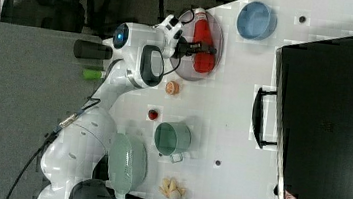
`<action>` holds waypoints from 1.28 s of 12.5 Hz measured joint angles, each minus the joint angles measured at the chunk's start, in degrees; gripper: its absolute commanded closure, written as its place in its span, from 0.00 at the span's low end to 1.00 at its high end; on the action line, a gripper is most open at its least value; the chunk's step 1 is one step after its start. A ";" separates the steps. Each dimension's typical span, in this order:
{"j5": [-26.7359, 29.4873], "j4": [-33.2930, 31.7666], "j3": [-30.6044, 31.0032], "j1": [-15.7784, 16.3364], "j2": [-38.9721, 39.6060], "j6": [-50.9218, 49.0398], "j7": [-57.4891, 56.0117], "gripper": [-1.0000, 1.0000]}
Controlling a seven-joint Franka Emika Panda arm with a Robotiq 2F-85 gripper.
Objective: Pick ketchup from plate and place it on table.
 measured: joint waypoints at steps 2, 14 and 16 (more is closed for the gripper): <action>1.30 0.39 0.36 -0.10 0.00 0.22 0.00 0.40; 8.23 -0.84 -0.86 -0.79 -27.37 -28.06 0.76 0.40; 8.41 -1.12 -1.90 -1.17 -33.35 -31.31 1.29 0.40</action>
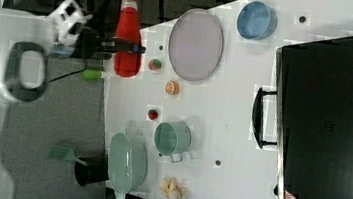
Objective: Pick ketchup from plate and place it on table.
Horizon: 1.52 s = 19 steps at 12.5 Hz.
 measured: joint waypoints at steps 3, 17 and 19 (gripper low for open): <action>-0.03 -5.37 -1.56 -1.33 -7.48 -2.01 1.06 0.40; 0.19 -40.23 -5.08 -1.83 -6.91 21.15 1.40 0.40; 0.34 -40.57 -5.20 -1.74 -4.72 22.10 1.40 0.40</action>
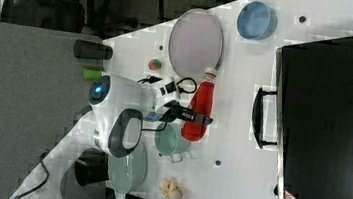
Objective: Pick ketchup from plate and place it on table.
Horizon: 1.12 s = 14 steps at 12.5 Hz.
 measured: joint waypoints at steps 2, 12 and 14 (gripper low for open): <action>0.03 -0.45 -0.26 0.05 2.05 1.06 0.00 0.40; -0.06 1.01 0.68 -0.20 1.87 1.51 0.67 0.00; -0.51 4.36 0.85 -0.04 -2.08 -1.76 3.50 0.00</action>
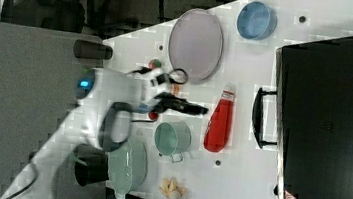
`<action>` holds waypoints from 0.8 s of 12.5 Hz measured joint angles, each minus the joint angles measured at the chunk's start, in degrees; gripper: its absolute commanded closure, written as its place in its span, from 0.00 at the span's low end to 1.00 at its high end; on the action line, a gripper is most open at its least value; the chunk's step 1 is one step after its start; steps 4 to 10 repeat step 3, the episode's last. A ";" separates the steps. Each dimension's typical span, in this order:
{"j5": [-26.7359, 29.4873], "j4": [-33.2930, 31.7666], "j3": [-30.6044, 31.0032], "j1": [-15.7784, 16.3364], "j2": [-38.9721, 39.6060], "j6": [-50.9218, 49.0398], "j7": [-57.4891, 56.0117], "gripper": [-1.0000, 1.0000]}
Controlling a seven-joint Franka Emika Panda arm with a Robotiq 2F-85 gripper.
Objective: Pick ketchup from plate and place it on table.
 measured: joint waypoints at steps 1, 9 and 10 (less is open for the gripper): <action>-0.02 2.46 0.11 -0.13 -2.26 -3.27 2.83 0.00; 0.10 8.39 0.38 -0.33 -6.78 -12.11 10.32 0.00; 0.10 8.39 0.38 -0.33 -6.78 -12.11 10.32 0.00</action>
